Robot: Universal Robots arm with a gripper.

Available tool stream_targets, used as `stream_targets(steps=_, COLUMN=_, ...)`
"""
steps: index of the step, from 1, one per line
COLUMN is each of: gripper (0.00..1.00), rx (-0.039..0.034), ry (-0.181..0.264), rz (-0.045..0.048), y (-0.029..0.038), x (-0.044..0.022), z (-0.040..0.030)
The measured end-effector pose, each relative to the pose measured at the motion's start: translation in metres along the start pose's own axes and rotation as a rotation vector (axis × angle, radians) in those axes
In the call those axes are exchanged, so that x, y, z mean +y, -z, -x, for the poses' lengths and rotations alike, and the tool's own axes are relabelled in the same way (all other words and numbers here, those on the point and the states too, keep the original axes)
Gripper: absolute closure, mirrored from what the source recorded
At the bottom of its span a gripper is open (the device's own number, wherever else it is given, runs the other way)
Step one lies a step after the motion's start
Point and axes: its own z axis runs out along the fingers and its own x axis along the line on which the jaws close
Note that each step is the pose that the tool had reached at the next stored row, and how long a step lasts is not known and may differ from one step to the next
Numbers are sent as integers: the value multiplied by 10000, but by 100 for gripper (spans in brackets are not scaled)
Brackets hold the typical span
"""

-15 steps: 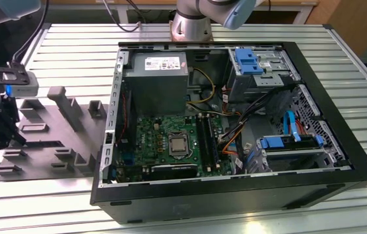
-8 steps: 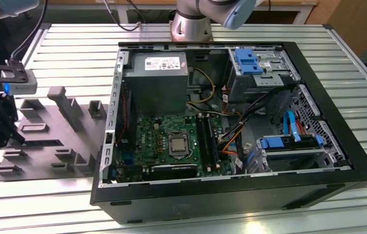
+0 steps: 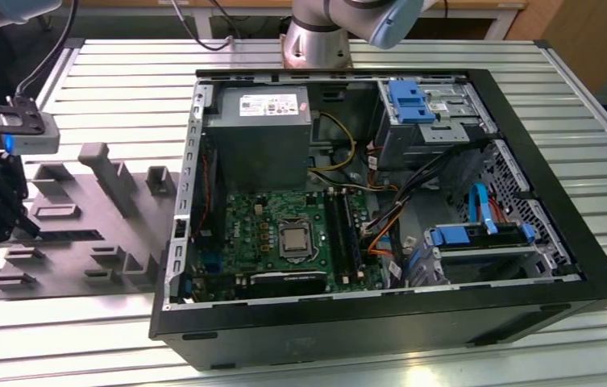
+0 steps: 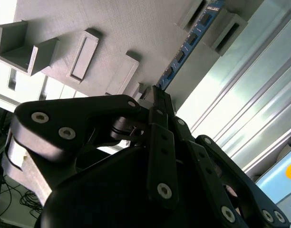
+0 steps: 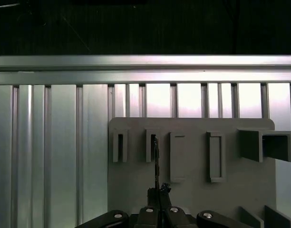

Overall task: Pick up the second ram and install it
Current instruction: 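Pick up the second ram and move it above second insertion slot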

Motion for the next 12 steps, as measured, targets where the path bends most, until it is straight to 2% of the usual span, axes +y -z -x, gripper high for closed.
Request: stream_targets(steps=12, gripper=89, rx=0, ry=0, rz=0, y=37, x=1, z=1)
